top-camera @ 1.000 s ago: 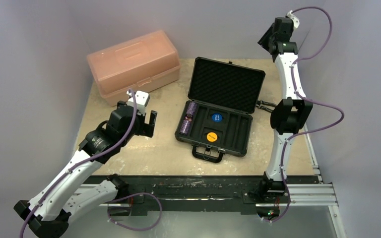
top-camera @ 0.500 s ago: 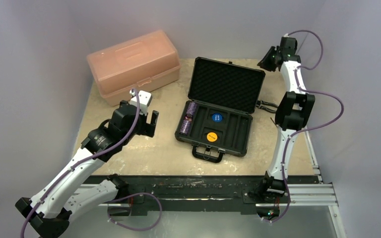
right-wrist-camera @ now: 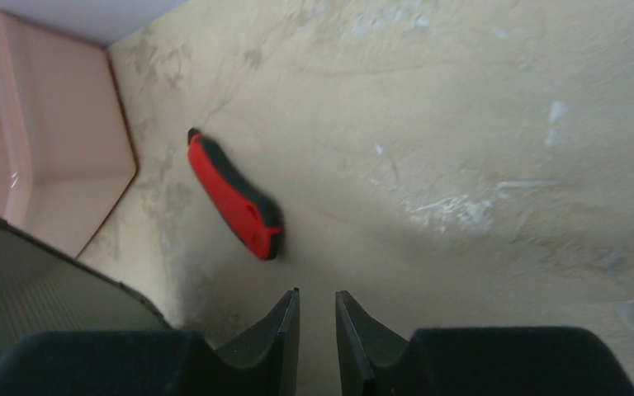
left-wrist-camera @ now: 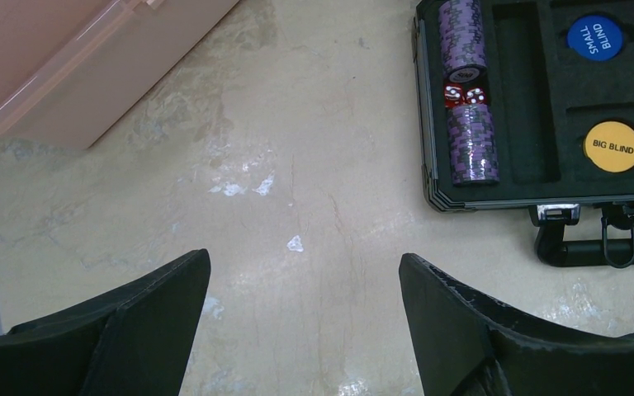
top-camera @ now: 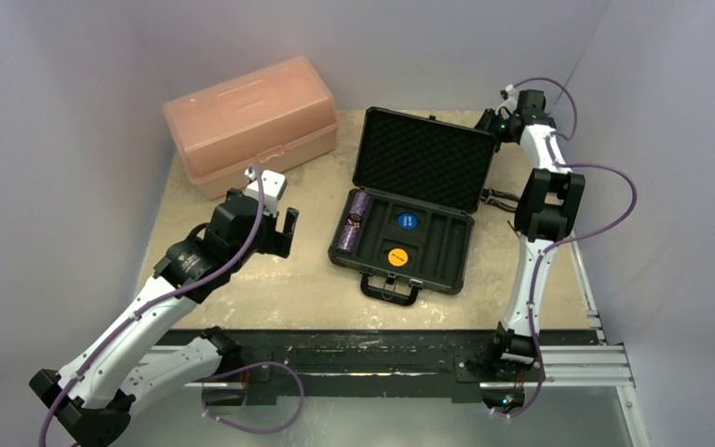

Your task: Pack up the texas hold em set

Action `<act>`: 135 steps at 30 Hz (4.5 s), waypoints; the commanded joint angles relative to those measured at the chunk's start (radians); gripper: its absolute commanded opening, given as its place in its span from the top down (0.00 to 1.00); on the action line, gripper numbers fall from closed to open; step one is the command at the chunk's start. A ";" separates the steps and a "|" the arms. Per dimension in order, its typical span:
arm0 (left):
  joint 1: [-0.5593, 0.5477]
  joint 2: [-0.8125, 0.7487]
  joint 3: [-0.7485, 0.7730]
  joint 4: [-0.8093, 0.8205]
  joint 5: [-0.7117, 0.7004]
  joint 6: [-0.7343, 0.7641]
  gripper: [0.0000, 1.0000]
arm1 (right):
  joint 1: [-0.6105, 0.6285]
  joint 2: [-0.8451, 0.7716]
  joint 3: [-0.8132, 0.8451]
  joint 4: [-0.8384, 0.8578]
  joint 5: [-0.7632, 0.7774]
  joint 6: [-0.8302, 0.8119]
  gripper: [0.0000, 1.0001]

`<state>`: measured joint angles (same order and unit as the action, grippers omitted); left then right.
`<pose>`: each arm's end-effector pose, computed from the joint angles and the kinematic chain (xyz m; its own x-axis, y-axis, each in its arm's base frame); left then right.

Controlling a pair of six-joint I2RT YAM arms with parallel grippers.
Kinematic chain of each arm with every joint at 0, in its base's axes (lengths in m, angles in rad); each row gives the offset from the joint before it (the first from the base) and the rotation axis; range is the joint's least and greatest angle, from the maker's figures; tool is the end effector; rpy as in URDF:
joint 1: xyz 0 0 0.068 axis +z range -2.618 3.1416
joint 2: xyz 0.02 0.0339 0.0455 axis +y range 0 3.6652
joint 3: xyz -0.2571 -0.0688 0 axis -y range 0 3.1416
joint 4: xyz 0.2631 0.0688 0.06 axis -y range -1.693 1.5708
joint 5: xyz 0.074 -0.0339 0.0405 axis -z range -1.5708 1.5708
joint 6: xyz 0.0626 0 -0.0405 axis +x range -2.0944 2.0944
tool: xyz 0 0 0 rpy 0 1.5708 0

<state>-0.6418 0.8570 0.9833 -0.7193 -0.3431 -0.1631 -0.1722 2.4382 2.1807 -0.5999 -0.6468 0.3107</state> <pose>0.1851 -0.1121 0.3262 -0.4970 0.1805 -0.8488 0.2631 0.9634 0.0509 0.5650 -0.0600 0.1771 -0.7863 0.3844 -0.4838 -0.0120 0.7733 0.6339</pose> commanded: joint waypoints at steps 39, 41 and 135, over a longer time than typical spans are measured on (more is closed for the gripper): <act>0.002 -0.039 0.009 0.028 0.052 0.002 0.18 | 0.099 -0.396 -0.365 -0.030 -0.277 -0.264 0.75; 0.003 -0.045 0.010 0.027 0.053 0.000 0.18 | 0.114 -0.413 -0.385 -0.028 -0.271 -0.266 0.76; -0.140 0.406 -0.149 0.312 0.265 -0.460 0.53 | 0.391 -0.957 -1.135 -0.030 0.640 0.193 0.38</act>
<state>-0.7811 1.2293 0.7673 -0.4866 -0.0998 -0.5961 0.2157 1.4601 1.1107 -0.5842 0.0090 0.5121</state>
